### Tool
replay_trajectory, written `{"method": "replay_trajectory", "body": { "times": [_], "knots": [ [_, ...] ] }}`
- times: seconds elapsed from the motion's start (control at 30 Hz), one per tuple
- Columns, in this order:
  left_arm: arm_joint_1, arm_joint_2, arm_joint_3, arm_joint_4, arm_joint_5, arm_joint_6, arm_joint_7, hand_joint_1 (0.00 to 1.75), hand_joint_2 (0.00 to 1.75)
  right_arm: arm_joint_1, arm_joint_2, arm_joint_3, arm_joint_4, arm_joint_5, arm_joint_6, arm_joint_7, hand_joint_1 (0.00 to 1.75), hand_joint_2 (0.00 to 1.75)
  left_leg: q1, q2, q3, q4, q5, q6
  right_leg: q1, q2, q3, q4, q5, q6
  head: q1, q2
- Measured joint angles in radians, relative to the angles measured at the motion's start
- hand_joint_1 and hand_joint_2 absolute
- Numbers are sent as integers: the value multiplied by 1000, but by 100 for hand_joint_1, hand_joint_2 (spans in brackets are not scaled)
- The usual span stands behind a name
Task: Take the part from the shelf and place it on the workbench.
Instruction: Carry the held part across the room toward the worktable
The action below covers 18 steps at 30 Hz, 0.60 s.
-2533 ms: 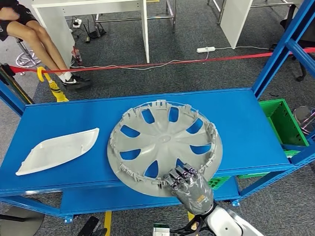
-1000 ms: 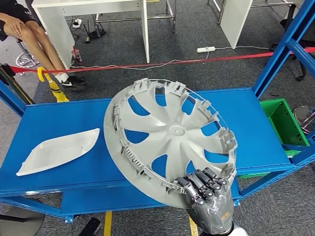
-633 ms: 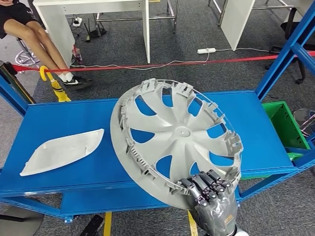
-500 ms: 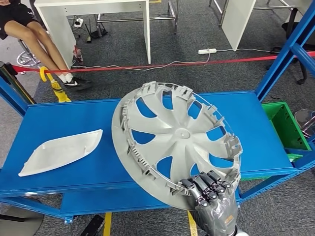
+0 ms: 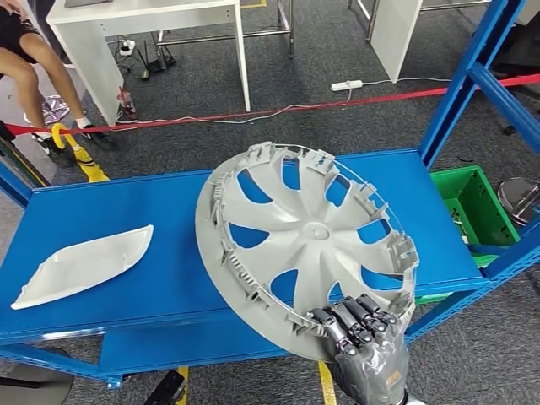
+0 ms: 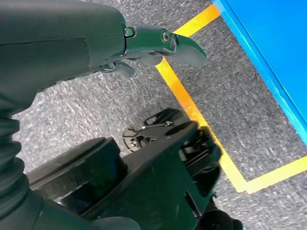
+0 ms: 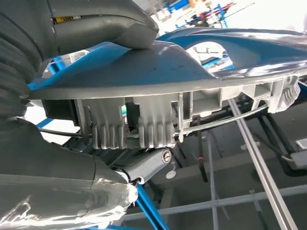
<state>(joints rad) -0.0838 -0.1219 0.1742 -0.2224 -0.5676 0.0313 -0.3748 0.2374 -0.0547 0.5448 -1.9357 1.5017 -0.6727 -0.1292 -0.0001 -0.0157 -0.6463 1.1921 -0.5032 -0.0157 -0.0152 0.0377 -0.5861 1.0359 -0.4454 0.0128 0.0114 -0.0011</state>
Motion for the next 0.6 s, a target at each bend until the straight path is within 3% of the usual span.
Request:
{"method": "replay_trajectory", "body": {
  "times": [0.07, 0.1, 0.17, 0.23, 0.27, 0.33, 0.4, 0.43, 0.47, 0.53, 0.6],
  "knots": [
    [0, -1, -4, 0, -6, 0, 5, 0, 175, 3, -7, 7, -6, 11, 0, 25, 175, 175, 2, -28, 69, -124, 46, 6, 1, 16, -6, 1, 5, 8, 0, 0],
    [0, -2, -6, 0, -10, 0, 7, 0, 175, 3, -11, 11, -10, 16, 0, 35, 175, 175, 4, -40, 88, -162, 53, 9, 2, 25, -11, 1, 9, 14, 0, 0],
    [-1, -5, -8, 0, -15, 0, 9, 0, 175, 3, -21, 17, -15, 25, 0, 56, 175, 175, 5, -42, 92, -185, 53, 13, 2, 42, -22, 0, 20, 28, 1, 0],
    [-3, -6, -12, 0, -21, 0, 12, 0, 175, 4, -33, 23, -19, 31, 0, 81, 175, 175, 7, -23, 85, -191, 60, 24, 1, 35, -36, 9, 13, 40, 3, 0],
    [-4, -7, -14, 0, -26, 0, 15, 0, 175, 3, -41, 28, -20, 35, 0, 96, 175, 175, 7, -13, 81, -194, 66, 31, 2, 20, -48, 35, -11, 44, 5, 0],
    [-6, -7, -20, 0, -38, 0, 23, 0, 175, -1, -56, 40, -22, 41, 0, 124, 175, 175, 4, 6, 70, -195, 77, 42, 4, -16, -86, 140, -93, 49, 10, 0],
    [-5, -6, -27, 0, -47, 0, 29, 0, 175, -5, -69, 52, -22, 46, 0, 147, 175, 175, -1, 27, 54, -195, 88, 47, 4, -27, -112, 250, -152, 52, 11, 0],
    [-5, -6, -29, 0, -50, 0, 31, 0, 175, -7, -75, 57, -23, 48, 0, 157, 175, 175, -3, 38, 46, -195, 95, 47, 4, -29, -107, 268, -154, 53, 11, 0],
    [-5, -6, -31, 0, -52, 0, 32, 0, 175, -8, -80, 61, -23, 49, 0, 165, 175, 175, -5, 47, 38, -194, 101, 47, 4, -31, -83, 249, -138, 52, 11, 0],
    [-8, -6, -34, 0, -57, 0, 38, 0, 175, -11, -88, 68, -23, 51, 0, 179, 175, 175, -8, 64, 27, -193, 112, 43, 6, -53, 8, 123, -91, 49, 11, 0],
    [-9, -6, -37, 0, -59, 2, 43, 0, 175, -16, -94, 74, -25, 52, 0, 188, 175, 175, -11, 78, 22, -191, 123, 35, 13, -87, 83, 6, -75, 41, 11, 0]
  ]
}}
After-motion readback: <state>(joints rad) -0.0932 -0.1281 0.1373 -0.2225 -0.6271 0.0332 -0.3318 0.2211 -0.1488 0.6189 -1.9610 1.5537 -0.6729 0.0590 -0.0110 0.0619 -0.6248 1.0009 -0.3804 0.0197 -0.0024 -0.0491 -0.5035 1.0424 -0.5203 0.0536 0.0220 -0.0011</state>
